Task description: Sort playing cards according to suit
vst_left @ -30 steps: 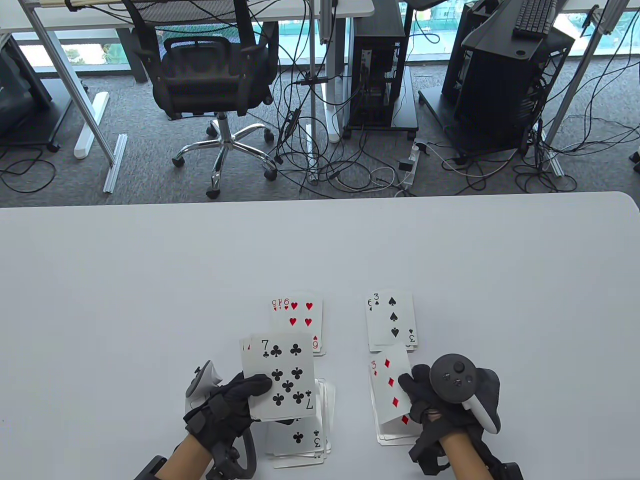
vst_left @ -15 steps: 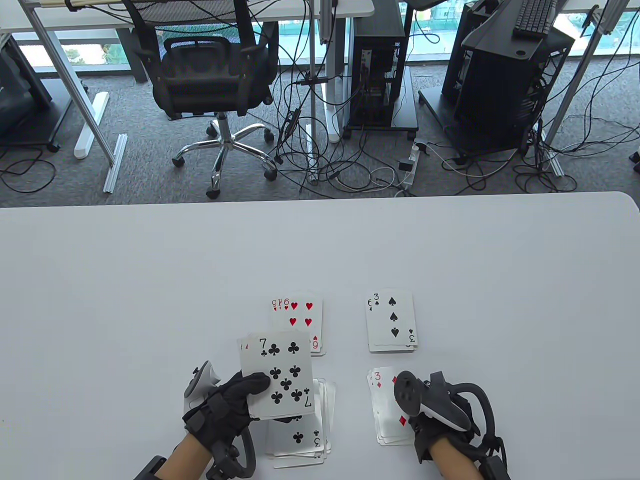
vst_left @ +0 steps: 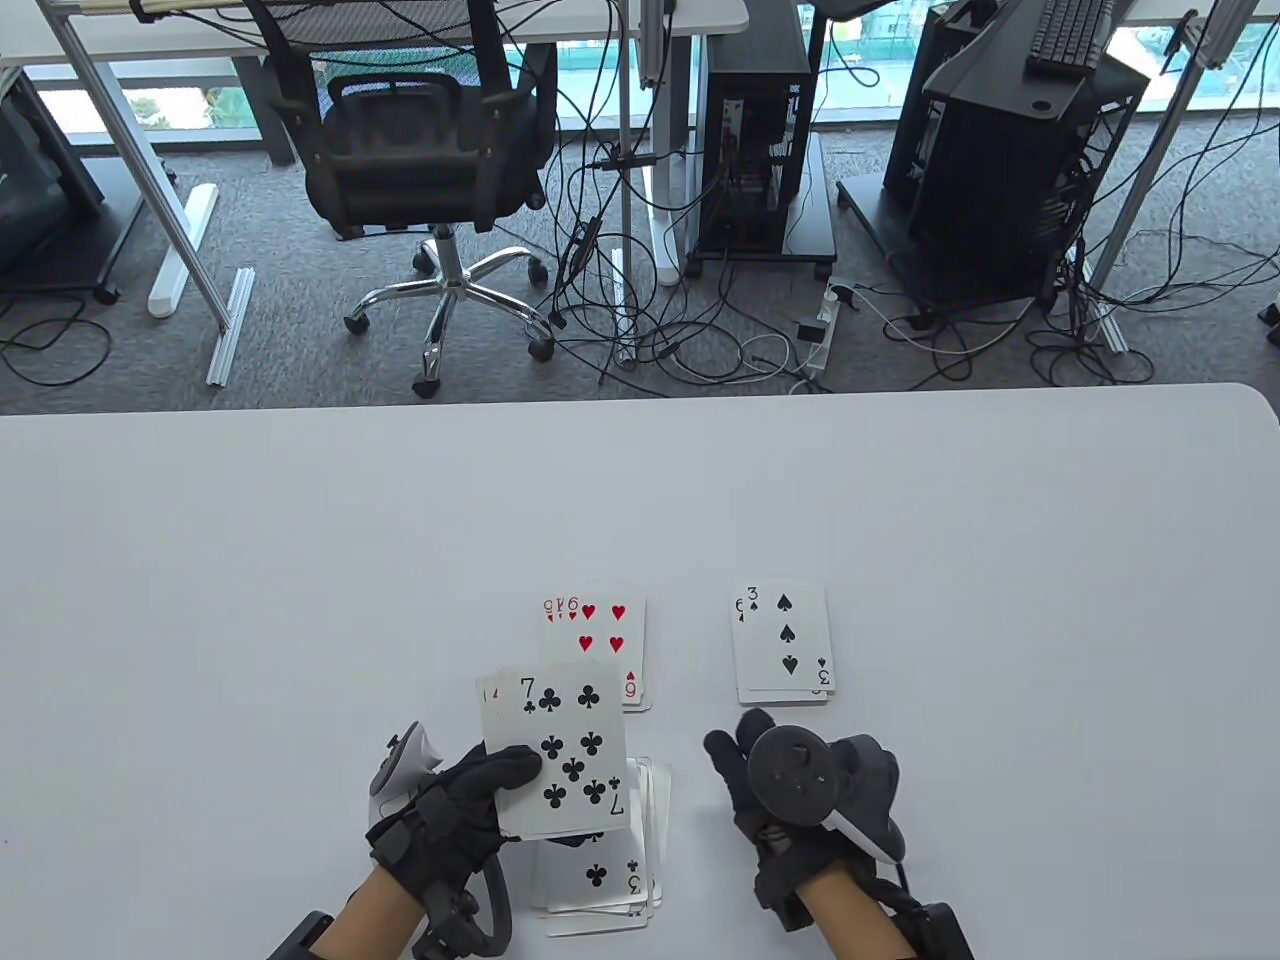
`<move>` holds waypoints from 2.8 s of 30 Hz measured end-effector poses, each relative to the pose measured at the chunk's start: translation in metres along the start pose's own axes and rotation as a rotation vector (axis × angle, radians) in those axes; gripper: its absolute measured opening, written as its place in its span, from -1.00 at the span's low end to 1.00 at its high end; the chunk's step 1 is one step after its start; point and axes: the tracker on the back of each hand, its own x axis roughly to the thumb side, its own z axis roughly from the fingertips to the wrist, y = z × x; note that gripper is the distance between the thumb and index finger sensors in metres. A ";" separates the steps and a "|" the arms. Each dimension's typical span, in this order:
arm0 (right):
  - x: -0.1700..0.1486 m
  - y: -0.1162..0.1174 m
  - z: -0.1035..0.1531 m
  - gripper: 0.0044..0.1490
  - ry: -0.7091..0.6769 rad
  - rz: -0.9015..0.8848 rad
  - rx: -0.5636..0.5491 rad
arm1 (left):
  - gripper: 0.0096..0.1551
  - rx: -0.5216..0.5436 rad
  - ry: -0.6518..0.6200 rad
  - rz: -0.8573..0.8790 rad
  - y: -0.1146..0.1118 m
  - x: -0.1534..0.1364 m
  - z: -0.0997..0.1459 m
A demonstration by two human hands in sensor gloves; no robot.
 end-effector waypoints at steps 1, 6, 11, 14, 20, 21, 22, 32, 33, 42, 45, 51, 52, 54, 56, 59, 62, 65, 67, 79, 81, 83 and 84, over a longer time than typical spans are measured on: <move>0.005 0.003 -0.001 -0.24 -0.020 -0.056 -0.009 | -0.38 0.000 0.000 0.000 0.000 0.000 0.000; 0.027 0.032 -0.002 0.02 -0.070 -0.310 0.067 | -0.38 0.001 0.001 -0.006 0.001 0.000 0.000; 0.032 0.049 0.005 -0.04 -0.066 -0.315 0.041 | -0.38 -0.015 0.007 -0.008 0.000 -0.001 -0.001; 0.032 0.048 0.008 -0.26 -0.076 -0.347 -0.004 | -0.37 -0.026 0.015 -0.016 0.000 -0.002 -0.001; 0.026 0.047 0.009 -0.47 -0.047 -0.458 -0.025 | -0.37 -0.046 0.003 -0.005 -0.001 -0.002 -0.002; 0.026 0.046 0.009 -0.47 -0.046 -0.458 -0.027 | -0.37 -0.043 0.003 -0.009 -0.001 -0.002 -0.002; 0.025 0.046 0.009 -0.48 -0.043 -0.460 -0.030 | -0.37 -0.040 0.002 -0.010 -0.001 -0.002 -0.002; -0.011 0.030 0.006 -0.48 0.101 -0.503 -0.165 | -0.39 -0.012 -0.034 0.006 0.003 0.003 -0.001; -0.017 0.027 0.006 -0.48 0.125 -0.521 -0.186 | -0.38 -0.007 -0.040 0.006 0.004 0.004 -0.001; -0.028 0.031 0.006 -0.45 0.174 -0.502 -0.076 | -0.38 0.047 -0.112 0.011 0.017 0.020 0.005; -0.010 0.051 0.006 -0.39 0.109 -0.370 0.066 | -0.38 0.071 -0.135 0.015 0.021 0.024 0.008; 0.021 0.079 0.011 -0.24 0.023 -0.025 0.274 | -0.38 0.086 -0.144 0.009 0.024 0.026 0.009; 0.024 0.082 0.011 -0.23 0.008 0.051 0.291 | -0.38 0.085 -0.139 0.012 0.024 0.025 0.009; 0.027 0.085 0.012 -0.22 -0.008 0.144 0.311 | -0.38 0.084 -0.133 0.015 0.024 0.024 0.009; 0.030 0.088 0.012 -0.21 -0.021 0.190 0.328 | -0.38 0.084 -0.128 0.017 0.024 0.023 0.009; 0.035 0.093 0.013 -0.19 -0.047 0.276 0.362 | -0.38 0.084 -0.124 0.017 0.024 0.023 0.009; 0.040 0.100 0.014 -0.18 -0.072 0.378 0.402 | -0.38 0.085 -0.118 0.015 0.023 0.022 0.009; 0.040 0.100 0.013 -0.17 -0.072 0.376 0.407 | -0.38 0.085 -0.114 0.017 0.023 0.022 0.008; 0.038 0.097 0.012 -0.17 -0.054 0.343 0.413 | -0.38 0.083 -0.111 0.017 0.022 0.022 0.008; 0.014 0.037 0.013 -0.26 -0.083 -0.278 -0.053 | -0.38 0.039 -0.059 0.002 0.016 0.013 0.004; 0.012 0.039 0.014 -0.23 -0.069 -0.402 -0.045 | -0.38 0.023 -0.045 -0.004 0.012 0.010 0.002; 0.014 0.045 0.014 -0.16 -0.088 -0.455 -0.005 | -0.38 0.007 -0.033 -0.008 0.009 0.008 0.000; 0.015 0.047 0.014 -0.14 -0.097 -0.456 0.001 | -0.38 0.001 -0.028 -0.009 0.008 0.007 0.000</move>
